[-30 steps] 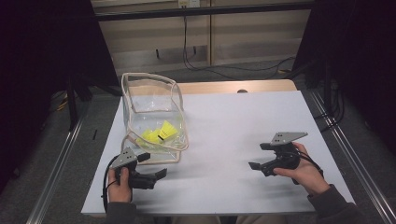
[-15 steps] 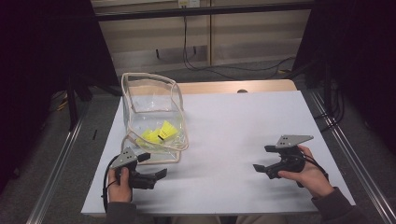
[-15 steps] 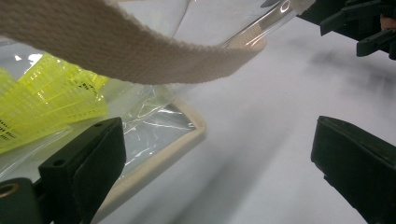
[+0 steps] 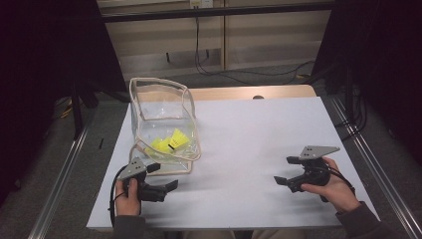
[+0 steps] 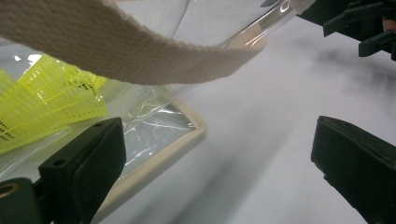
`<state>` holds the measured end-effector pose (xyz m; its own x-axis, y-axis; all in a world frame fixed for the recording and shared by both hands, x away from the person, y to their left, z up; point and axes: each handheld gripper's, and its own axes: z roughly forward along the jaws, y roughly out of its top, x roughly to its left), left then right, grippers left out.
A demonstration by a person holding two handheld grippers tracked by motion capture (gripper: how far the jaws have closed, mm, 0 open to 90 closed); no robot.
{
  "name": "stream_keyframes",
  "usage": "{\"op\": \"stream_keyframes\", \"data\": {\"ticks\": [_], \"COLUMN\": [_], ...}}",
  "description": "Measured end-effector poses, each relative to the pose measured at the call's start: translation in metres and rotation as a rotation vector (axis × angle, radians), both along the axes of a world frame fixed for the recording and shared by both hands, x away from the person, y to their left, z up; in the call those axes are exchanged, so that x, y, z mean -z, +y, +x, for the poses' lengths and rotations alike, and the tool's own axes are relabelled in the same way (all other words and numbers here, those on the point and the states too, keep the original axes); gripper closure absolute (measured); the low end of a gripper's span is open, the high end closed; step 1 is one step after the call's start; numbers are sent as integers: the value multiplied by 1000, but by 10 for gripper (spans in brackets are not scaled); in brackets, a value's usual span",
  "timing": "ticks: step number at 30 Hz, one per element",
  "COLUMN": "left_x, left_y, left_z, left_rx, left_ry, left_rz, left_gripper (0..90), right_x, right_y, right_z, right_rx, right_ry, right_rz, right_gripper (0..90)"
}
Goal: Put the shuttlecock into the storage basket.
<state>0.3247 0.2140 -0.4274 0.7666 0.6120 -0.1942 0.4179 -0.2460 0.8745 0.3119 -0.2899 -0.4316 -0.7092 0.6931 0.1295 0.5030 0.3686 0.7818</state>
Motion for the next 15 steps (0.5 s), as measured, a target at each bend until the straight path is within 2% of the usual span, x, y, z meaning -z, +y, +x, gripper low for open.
{"op": "stream_keyframes", "data": {"ticks": [15], "left_x": [0], "left_y": [-2], "left_z": [1], "left_rx": [4], "left_ry": [1], "left_rz": [5], "left_gripper": [33], "right_x": [2], "right_y": [-5], "right_z": [-3], "right_rx": [10], "right_ry": [-13], "right_rz": [-3], "right_gripper": [102]}}
